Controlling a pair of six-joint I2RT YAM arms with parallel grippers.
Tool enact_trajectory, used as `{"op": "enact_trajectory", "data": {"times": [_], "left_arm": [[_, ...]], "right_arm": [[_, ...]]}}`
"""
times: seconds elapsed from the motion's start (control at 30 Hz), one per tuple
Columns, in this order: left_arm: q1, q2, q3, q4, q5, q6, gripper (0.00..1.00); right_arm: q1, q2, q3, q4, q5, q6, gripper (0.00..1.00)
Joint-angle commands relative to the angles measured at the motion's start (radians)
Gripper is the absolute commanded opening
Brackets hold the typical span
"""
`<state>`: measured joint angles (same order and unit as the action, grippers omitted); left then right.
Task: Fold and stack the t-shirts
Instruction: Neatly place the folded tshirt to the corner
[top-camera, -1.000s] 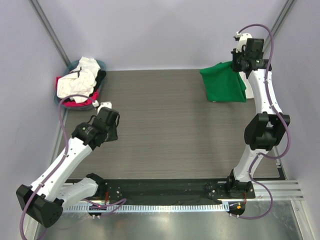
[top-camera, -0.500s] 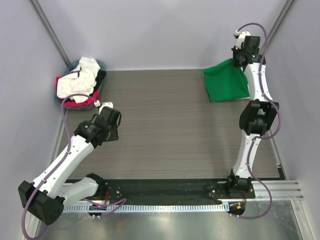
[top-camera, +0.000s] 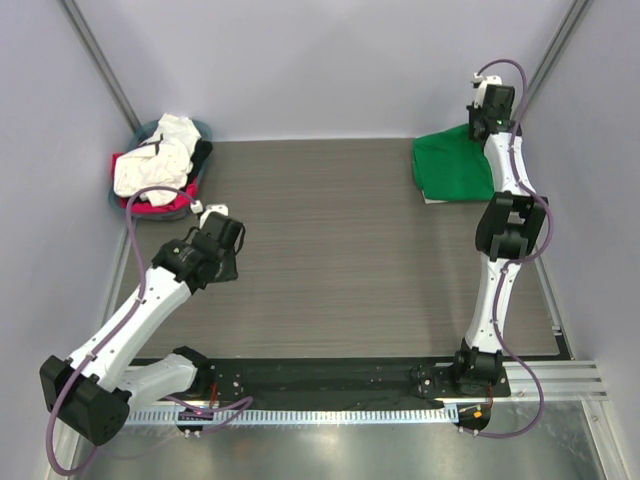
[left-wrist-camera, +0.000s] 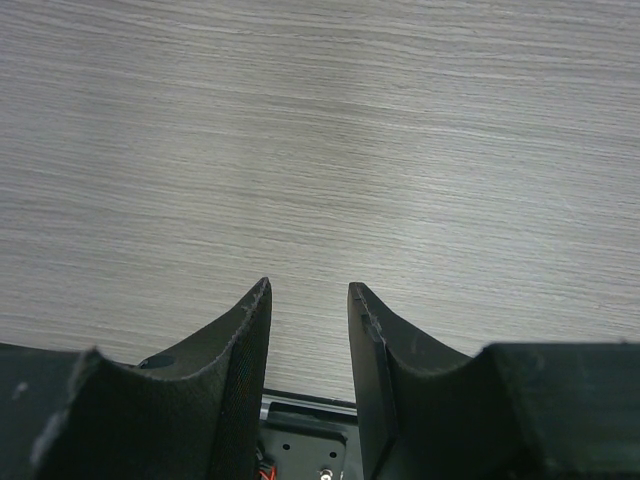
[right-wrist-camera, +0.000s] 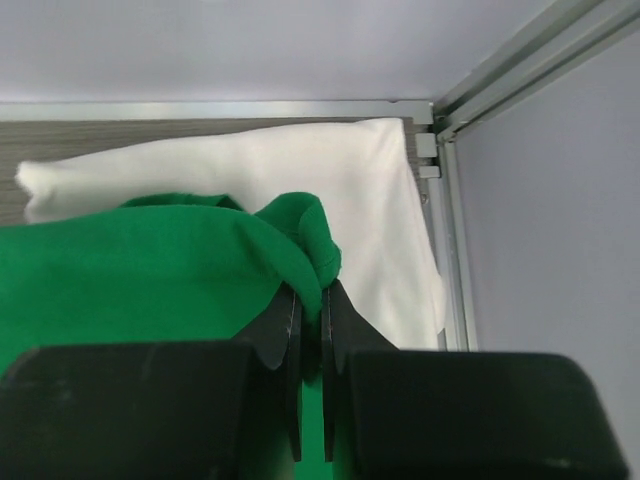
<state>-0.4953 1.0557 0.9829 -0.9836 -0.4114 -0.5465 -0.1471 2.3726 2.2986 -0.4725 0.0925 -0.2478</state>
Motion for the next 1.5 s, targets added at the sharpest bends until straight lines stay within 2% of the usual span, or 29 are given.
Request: {"op": "enact_trajectory", "data": {"times": [0.0,0.03,0.07,0.1,0.13,0.23,0.33,0.4,0.53,0.57,0.63,0.67,0.7,0.77,0.8,0.83,0.87,0.9,1.03,1.17,1.47], "left_arm": [[0.003,0.001,0.005,0.020,-0.024,-0.013,0.38],[0.003,0.000,0.005,0.019,-0.024,-0.013,0.38],[0.004,-0.003,0.005,0.019,-0.024,-0.013,0.38],[0.003,-0.003,0.005,0.020,-0.024,-0.013,0.38],[0.004,-0.005,0.005,0.019,-0.024,-0.013,0.38],[0.004,-0.016,0.005,0.019,-0.029,-0.015,0.39],[0.003,-0.025,0.003,0.020,-0.029,-0.015,0.39],[0.004,-0.033,0.005,0.020,-0.027,-0.013,0.39],[0.004,-0.046,0.005,0.022,-0.027,-0.013,0.39],[0.003,-0.049,0.005,0.020,-0.026,-0.013,0.39],[0.003,-0.057,0.003,0.023,-0.023,-0.012,0.40],[0.004,-0.059,0.003,0.025,-0.023,-0.012,0.40],[0.003,-0.063,0.003,0.023,-0.020,-0.012,0.40],[0.003,-0.066,0.003,0.023,-0.015,-0.010,0.40],[0.004,-0.069,0.003,0.026,-0.015,-0.010,0.40],[0.004,-0.074,0.003,0.028,-0.012,-0.009,0.40],[0.003,-0.076,0.002,0.026,-0.012,-0.009,0.40],[0.003,-0.076,0.002,0.028,-0.012,-0.009,0.40],[0.003,-0.082,0.002,0.029,-0.010,-0.009,0.40],[0.003,-0.086,0.002,0.028,-0.010,-0.009,0.40],[0.003,-0.095,0.002,0.026,-0.018,-0.012,0.40]], "right_arm": [[-0.006,0.042,0.056,0.155,0.122,0.031,0.05],[-0.006,0.059,0.067,0.193,0.145,0.038,0.21],[-0.006,0.077,0.084,0.213,0.185,0.048,0.44],[-0.006,0.118,0.122,0.231,0.276,0.064,0.74],[-0.005,0.131,0.145,0.250,0.323,0.105,0.99],[-0.005,0.093,0.164,0.252,0.375,0.181,1.00],[-0.003,-0.056,0.006,0.325,0.330,0.269,1.00],[-0.003,-0.171,-0.138,0.360,0.270,0.396,1.00],[-0.003,-0.332,-0.373,0.420,-0.001,0.625,1.00],[-0.003,-0.358,-0.483,0.448,-0.140,0.709,1.00],[-0.003,-0.413,-0.592,0.564,-0.281,0.787,1.00],[-0.003,-0.421,-0.690,0.610,-0.398,0.823,1.00],[-0.003,-0.429,-0.737,0.655,-0.439,0.899,0.99],[-0.003,-0.432,-0.859,0.782,-0.511,0.974,0.94],[-0.002,-0.428,-0.895,0.880,-0.575,1.037,0.85],[-0.002,-0.423,-0.957,0.931,-0.614,1.077,0.80],[-0.002,-0.399,-0.982,0.980,-0.644,1.111,0.75],[0.000,-0.386,-1.005,1.073,-0.696,1.174,0.66],[0.000,-0.306,-1.056,1.173,-0.763,1.234,0.52],[0.000,-0.265,-1.058,1.163,-0.774,1.214,0.47],[-0.002,-0.161,-1.028,1.141,-0.797,1.179,0.47]]}}
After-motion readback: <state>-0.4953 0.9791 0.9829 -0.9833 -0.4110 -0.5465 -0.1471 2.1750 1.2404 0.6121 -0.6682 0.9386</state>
